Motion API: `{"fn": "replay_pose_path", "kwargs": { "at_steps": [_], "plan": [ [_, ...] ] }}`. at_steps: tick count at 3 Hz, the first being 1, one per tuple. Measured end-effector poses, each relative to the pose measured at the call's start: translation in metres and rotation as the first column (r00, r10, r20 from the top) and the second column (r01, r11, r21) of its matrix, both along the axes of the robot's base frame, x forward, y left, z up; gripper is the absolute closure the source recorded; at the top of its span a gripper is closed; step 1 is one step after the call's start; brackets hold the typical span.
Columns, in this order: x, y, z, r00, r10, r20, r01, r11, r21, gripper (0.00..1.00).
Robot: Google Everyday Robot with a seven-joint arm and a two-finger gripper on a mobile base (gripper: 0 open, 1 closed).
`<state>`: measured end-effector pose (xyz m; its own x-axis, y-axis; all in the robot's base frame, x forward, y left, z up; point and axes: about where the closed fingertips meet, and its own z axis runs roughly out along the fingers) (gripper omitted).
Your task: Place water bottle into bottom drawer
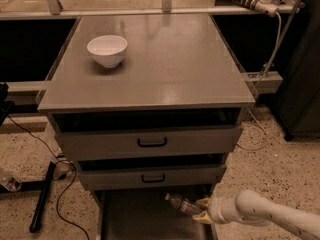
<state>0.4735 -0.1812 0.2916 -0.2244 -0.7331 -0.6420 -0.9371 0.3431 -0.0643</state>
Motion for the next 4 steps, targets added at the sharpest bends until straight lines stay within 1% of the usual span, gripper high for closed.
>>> {"fn": "replay_pose_path", "kwargs": {
  "at_steps": [1,2,3,4],
  "plan": [
    [0.003,0.011,-0.037,0.9985,0.037,-0.041,-0.037,0.999,-0.01,1.0],
    [0.012,0.018,-0.08,0.9958,0.052,-0.075,-0.054,0.998,-0.016,1.0],
    [0.018,0.02,-0.116,0.9936,0.051,-0.101,-0.053,0.998,-0.018,1.0],
    [0.026,0.022,-0.142,0.9926,0.024,-0.119,-0.025,1.0,-0.009,1.0]
  ]
}}
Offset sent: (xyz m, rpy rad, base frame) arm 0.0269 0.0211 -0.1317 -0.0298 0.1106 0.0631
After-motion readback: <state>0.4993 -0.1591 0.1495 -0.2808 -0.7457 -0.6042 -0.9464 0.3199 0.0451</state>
